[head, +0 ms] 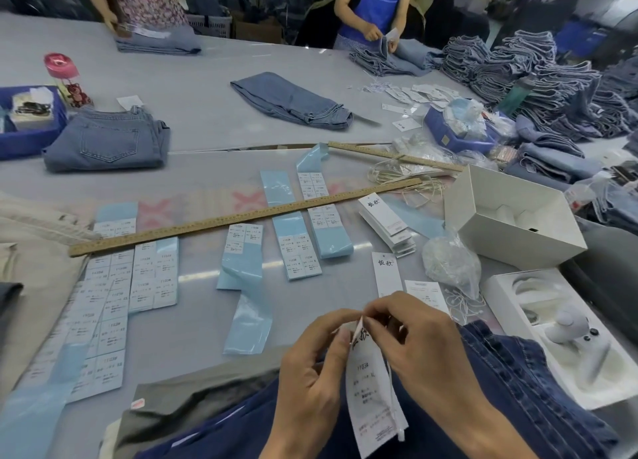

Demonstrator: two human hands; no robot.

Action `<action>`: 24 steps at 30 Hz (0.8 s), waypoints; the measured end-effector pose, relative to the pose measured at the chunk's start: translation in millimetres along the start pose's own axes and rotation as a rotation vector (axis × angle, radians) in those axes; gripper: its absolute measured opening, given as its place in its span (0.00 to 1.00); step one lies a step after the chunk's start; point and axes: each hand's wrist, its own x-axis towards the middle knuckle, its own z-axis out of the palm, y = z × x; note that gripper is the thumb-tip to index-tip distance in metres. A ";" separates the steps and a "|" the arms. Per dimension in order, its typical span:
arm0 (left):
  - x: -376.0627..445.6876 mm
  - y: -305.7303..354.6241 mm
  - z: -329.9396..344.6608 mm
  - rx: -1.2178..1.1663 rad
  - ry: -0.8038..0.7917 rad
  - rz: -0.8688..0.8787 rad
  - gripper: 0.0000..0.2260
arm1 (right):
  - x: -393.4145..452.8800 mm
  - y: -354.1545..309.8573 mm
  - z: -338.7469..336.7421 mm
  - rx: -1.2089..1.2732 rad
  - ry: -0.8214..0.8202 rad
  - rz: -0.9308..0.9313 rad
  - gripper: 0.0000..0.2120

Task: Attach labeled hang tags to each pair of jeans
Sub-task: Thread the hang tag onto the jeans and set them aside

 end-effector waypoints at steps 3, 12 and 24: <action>1.8 -3.2 -4.9 0.054 0.021 0.012 0.17 | -0.6 -2.0 1.1 -0.015 -0.016 -0.016 0.07; 10.0 -1.0 -27.2 0.117 -0.042 0.026 0.13 | -5.6 -4.7 -1.1 -0.031 -0.137 -0.070 0.04; 15.4 45.0 -40.1 1.046 -0.072 0.525 0.14 | 6.3 -14.8 11.2 0.243 0.059 -0.101 0.15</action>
